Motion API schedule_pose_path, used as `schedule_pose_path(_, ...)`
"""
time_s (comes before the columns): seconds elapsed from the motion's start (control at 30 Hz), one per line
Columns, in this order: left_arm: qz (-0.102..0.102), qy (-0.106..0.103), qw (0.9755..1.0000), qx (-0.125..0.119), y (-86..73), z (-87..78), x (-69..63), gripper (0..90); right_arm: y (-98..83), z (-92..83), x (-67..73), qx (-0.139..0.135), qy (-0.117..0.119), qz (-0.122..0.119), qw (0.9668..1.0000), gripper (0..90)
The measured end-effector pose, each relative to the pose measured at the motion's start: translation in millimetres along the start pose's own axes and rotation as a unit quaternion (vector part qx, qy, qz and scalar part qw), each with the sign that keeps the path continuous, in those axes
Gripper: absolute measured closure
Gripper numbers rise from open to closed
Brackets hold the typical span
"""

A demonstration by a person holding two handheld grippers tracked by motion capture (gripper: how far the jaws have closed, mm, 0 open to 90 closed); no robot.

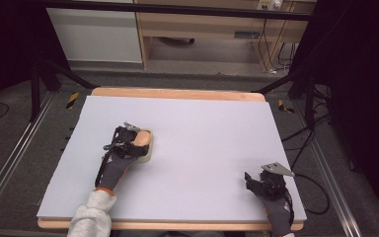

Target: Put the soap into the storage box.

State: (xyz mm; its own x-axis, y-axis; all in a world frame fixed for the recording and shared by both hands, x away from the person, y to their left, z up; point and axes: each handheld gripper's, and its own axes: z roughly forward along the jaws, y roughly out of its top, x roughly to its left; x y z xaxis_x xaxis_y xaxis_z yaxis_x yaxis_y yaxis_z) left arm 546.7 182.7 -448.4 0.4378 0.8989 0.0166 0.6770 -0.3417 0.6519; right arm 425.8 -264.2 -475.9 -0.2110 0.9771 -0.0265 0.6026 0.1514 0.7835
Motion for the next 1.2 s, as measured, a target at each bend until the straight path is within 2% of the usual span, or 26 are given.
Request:
schedule_pose_path(0.13, -0.002, 0.001, 1.0, -0.009, 0.6, -4.0, 0.7, 30.8, 0.0, -0.2, 0.0, 0.0, 0.0, -0.001, 1.0, 26.4)
schedule_pose_path(0.23, -0.005, -0.008, 0.9998, -0.017, 1.3, -9.7, 2.5, 31.2, 0.0, -0.2, 0.0, 0.0, 0.0, -0.001, 1.0, 26.4)
schedule_pose_path(0.4, -0.001, -0.006, 0.9996, -0.026, 2.0, -17.2, 1.2, 30.7, 0.0, -0.6, 0.1, 0.0, -0.001, 0.0, 1.0, 26.4)
schedule_pose_path(0.63, 0.0, -0.017, 0.9988, -0.047, -0.4, -31.6, -0.7, 30.4, 0.0, -1.5, -0.7, -0.002, -0.003, 0.003, 1.0, 26.3)
schedule_pose_path(0.77, 0.005, -0.023, 0.9982, -0.055, -4.9, -40.2, -1.2, 30.8, -0.1, -2.0, -1.4, -0.003, -0.004, 0.004, 1.0, 26.0)
schedule_pose_path(0.93, -0.002, -0.031, 0.9968, -0.073, -14.4, -49.9, 1.5, 30.7, -0.1, -2.3, -2.7, -0.004, -0.007, 0.006, 1.0, 25.6)
schedule_pose_path(1.2, -0.01, -0.017, 0.996, -0.087, -32.4, -57.5, 9.4, 30.4, -0.4, -3.5, -6.2, -0.005, -0.013, 0.011, 0.9998, 24.9)
